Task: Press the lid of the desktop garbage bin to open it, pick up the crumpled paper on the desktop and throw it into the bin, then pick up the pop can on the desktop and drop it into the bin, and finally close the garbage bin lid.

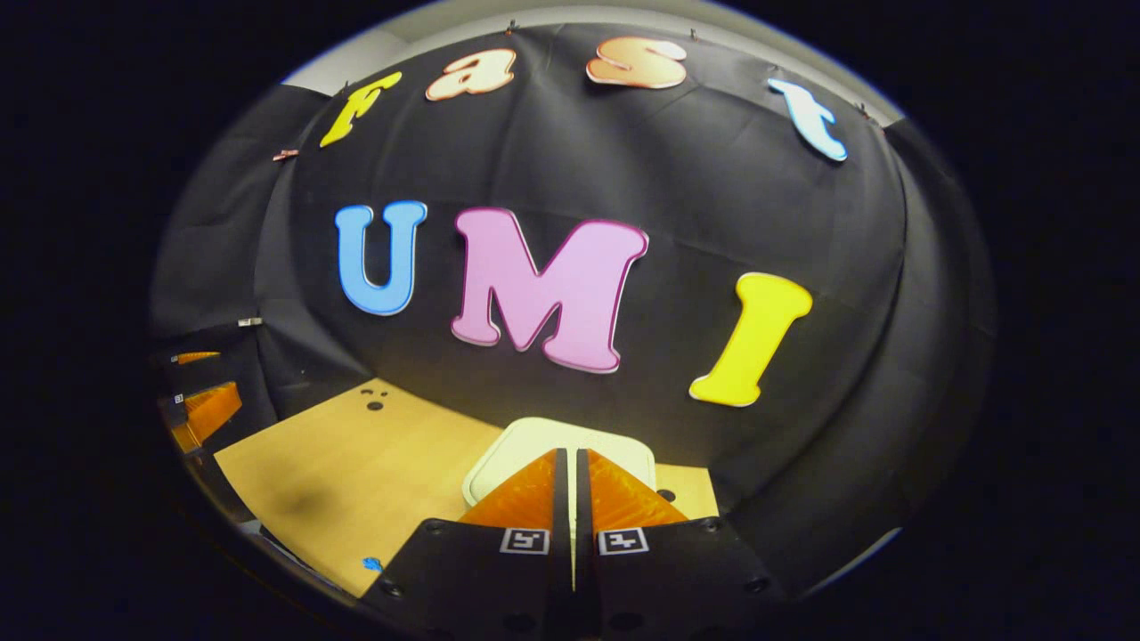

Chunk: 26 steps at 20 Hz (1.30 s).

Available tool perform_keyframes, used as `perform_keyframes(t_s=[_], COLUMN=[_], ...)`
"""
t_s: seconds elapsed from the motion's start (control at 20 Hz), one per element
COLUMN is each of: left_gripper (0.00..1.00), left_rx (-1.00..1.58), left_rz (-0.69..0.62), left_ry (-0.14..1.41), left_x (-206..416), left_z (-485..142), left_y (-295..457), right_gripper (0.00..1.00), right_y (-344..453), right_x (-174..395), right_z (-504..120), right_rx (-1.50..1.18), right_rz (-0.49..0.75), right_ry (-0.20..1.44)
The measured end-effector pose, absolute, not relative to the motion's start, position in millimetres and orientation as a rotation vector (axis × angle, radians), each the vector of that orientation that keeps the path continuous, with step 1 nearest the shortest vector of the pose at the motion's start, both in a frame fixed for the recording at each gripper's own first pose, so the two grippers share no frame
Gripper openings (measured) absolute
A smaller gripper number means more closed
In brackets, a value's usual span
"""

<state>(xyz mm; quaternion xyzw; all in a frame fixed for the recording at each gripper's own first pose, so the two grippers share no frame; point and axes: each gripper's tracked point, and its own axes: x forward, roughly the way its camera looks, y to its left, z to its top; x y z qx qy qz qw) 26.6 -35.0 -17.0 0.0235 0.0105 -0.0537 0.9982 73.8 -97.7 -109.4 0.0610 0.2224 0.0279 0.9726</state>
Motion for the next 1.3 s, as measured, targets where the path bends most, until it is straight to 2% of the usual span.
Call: perform_keyframes(t_s=[0.25,0.3,0.45,0.8,1.3], left_gripper=[0.97,1.00,0.97,0.97,0.98], left_rx=[0.046,0.043,0.043,0.039,0.036], left_rz=[-0.114,-0.115,-0.112,-0.111,-0.100], left_ry=[0.023,0.026,0.036,0.040,0.053], left_x=[23.8,23.5,21.4,17.0,13.2], left_z=[-18.2,-18.3,-21.2,-24.4,-28.2], left_y=[-36.7,-37.3,-37.6,-37.7,-35.7], right_gripper=[0.05,0.05,0.06,0.05,0.06], right_y=[-89.4,-89.9,-85.8,-83.5,-76.5], right_x=[89.0,92.2,99.4,104.9,107.6], right_z=[-152.1,-160.1,-179.3,-204.7,-222.9], right_rx=[0.247,0.247,0.262,0.262,0.257], right_rz=[0.107,0.108,0.124,0.127,0.134], right_ry=[0.630,0.656,0.720,0.811,0.842])
